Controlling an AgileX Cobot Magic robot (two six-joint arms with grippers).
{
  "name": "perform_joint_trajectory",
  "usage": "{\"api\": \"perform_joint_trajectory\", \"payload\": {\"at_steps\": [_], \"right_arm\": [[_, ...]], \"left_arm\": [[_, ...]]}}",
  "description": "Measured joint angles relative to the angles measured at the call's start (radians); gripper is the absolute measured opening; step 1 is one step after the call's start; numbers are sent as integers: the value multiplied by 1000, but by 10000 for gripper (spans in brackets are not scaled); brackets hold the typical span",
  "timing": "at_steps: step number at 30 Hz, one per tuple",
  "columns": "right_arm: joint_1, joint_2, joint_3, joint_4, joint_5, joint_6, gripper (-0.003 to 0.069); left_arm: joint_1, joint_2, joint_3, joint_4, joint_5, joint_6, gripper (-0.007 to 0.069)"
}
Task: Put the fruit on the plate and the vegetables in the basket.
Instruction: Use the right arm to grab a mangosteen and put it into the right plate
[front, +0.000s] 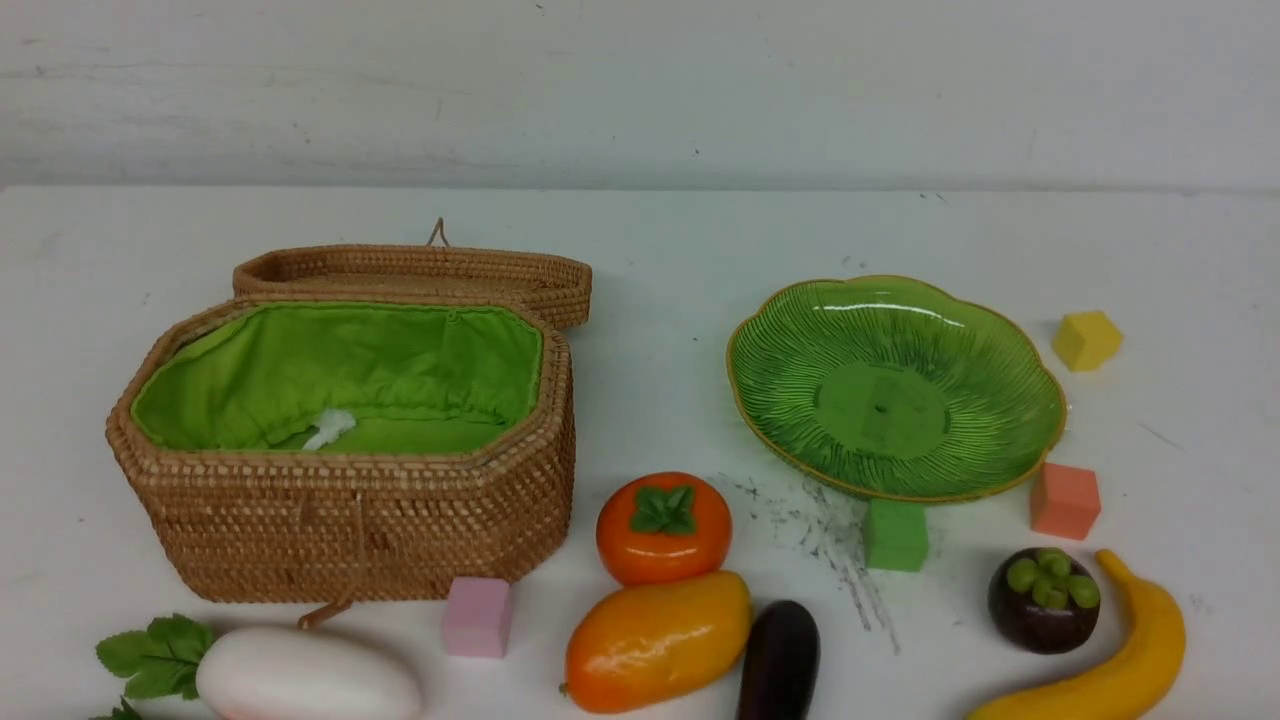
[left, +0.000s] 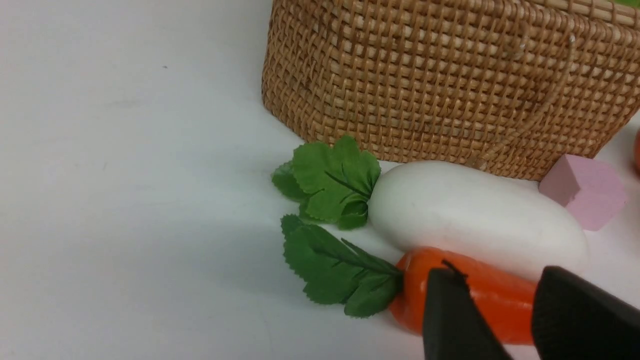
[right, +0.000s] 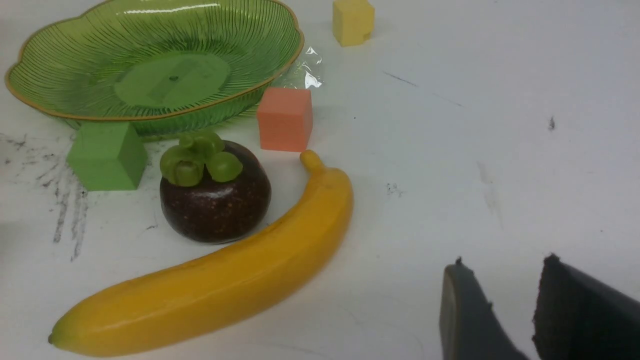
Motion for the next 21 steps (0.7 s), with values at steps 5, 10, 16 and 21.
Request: {"api": "perform_joint_trajectory", "payload": {"at_steps": [5,10,16,21], "right_arm": [[0,0,0,0,0,0,238],[0,0,0,-1,0,0,238],[0,0,0,-1,0,0,238],[0,0,0,-1,0,0,238]], "left_arm": [[-2,0,0,0,0,0,239],[-42,0,0,0,0,0,239],[-45,0,0,0,0,0,239],[-45,0,0,0,0,0,239]]}}
